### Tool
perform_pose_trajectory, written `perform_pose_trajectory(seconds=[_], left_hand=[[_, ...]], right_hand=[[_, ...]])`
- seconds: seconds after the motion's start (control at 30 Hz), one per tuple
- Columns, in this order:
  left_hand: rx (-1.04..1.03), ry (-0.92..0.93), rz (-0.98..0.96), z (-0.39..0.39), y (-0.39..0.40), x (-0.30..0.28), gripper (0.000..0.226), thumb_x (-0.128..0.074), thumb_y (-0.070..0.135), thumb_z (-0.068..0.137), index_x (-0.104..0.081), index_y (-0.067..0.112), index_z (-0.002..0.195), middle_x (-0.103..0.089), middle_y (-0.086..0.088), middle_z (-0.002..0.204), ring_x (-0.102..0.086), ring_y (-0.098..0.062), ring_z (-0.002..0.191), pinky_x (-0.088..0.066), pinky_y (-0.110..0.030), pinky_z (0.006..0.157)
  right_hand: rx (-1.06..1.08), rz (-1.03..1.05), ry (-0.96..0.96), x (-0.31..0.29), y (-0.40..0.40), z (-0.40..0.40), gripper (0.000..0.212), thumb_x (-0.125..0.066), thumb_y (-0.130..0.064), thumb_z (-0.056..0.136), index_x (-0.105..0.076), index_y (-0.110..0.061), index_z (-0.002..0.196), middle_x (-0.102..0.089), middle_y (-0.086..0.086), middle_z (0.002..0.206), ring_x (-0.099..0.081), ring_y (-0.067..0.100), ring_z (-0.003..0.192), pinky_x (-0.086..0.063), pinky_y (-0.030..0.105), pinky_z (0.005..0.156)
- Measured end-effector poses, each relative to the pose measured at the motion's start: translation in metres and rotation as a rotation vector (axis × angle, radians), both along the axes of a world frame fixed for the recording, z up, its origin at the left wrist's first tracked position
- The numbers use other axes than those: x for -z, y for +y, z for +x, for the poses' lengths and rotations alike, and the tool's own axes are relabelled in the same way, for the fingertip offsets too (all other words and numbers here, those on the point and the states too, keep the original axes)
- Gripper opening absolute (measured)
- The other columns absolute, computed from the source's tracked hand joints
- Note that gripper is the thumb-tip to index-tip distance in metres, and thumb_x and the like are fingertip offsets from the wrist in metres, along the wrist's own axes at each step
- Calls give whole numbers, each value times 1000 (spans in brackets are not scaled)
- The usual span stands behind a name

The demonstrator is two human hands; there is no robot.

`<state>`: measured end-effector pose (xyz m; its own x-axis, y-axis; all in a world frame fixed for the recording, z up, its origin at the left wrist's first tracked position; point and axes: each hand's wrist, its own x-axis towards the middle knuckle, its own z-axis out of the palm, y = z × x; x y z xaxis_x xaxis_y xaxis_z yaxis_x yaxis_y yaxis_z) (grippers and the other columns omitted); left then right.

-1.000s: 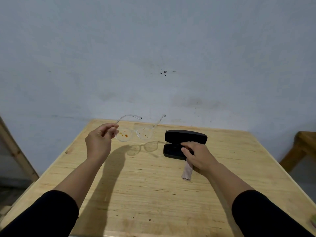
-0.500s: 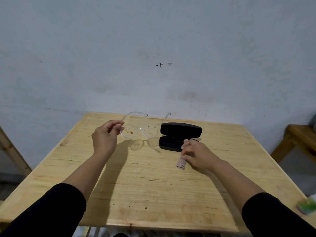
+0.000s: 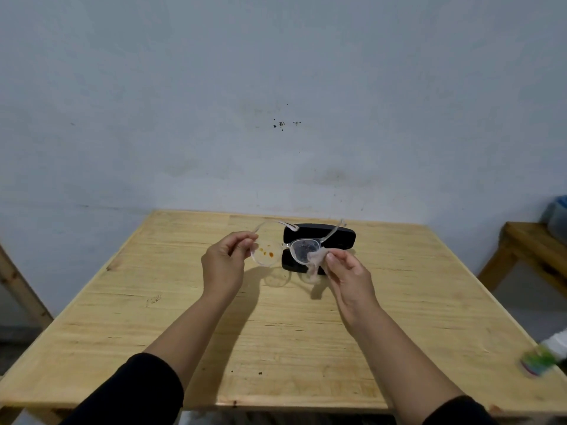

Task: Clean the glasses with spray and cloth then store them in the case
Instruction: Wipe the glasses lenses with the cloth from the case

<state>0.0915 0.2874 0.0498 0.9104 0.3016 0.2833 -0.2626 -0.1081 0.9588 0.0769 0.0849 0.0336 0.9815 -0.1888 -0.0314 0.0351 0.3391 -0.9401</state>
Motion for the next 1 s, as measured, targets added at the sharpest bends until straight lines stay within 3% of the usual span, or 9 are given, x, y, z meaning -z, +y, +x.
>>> perform_pose_trajectory(seconds=[0.1, 0.2, 0.37, 0.5, 0.67, 0.8, 0.9, 1.0], left_hand=[[43, -19, 3, -9, -11, 1, 24, -59, 6, 88, -71, 26, 80, -72, 16, 72, -70, -6, 78, -56, -21, 78], [68, -35, 9, -17, -20, 3, 26, -59, 6, 87, -71, 28, 79, -72, 18, 72, -70, -9, 79, -56, -25, 80], [96, -44, -22, -26, -27, 4, 30, -60, 6, 86, -70, 32, 77, -73, 18, 74, -71, -15, 82, -56, -29, 81], [114, -51, -41, -29, -30, 1, 31, -59, 4, 87, -70, 32, 78, -72, 20, 75, -71, -10, 80, -56, -25, 80], [130, -60, -45, -31, -34, 0, 29, -60, 5, 87, -70, 30, 78, -73, 19, 76, -71, -10, 81, -56, -19, 76], [108, -38, -59, -31, -35, 1, 22, -58, 5, 88, -71, 22, 82, -72, 8, 80, -71, -12, 81, -54, -13, 72], [96, -23, -62, -29, -35, 1, 19, -58, 4, 88, -72, 17, 84, -72, 11, 76, -70, -8, 76, -53, -12, 71], [83, -18, -62, -28, -36, 0, 16, -58, 4, 88, -72, 12, 87, -71, 8, 76, -69, -5, 74, -53, -13, 71]], right_hand=[[113, 111, 0, -6, 9, -6, 15, -56, 1, 87, -64, -12, 86, -66, 6, 87, -61, 16, 84, -48, 28, 80], [191, 135, -20, -6, 13, -8, 17, -61, 2, 83, -65, -14, 86, -65, 7, 86, -61, 18, 83, -47, 32, 79], [324, 1, -2, -8, 15, -13, 20, -64, -1, 82, -65, -21, 82, -68, 9, 93, -64, 19, 83, -51, 23, 67], [335, -73, -17, -9, 13, -17, 24, -66, -6, 82, -61, -29, 76, -68, 16, 98, -63, 25, 82, -49, 33, 70], [336, -259, -25, -10, 9, -18, 24, -63, -16, 85, -53, -31, 68, -57, 15, 77, -49, 23, 64, -39, 34, 54], [308, -295, -8, -10, 7, -20, 18, -64, -12, 82, -60, -24, 69, -58, 8, 77, -53, 22, 70, -42, 32, 59], [283, -262, 32, -14, 5, -22, 18, -60, -8, 78, -69, -20, 68, -63, 8, 76, -56, 22, 72, -46, 34, 65], [235, -260, 58, -15, 4, -26, 13, -59, -19, 74, -72, -23, 71, -66, 4, 79, -57, 23, 75, -46, 38, 67]])
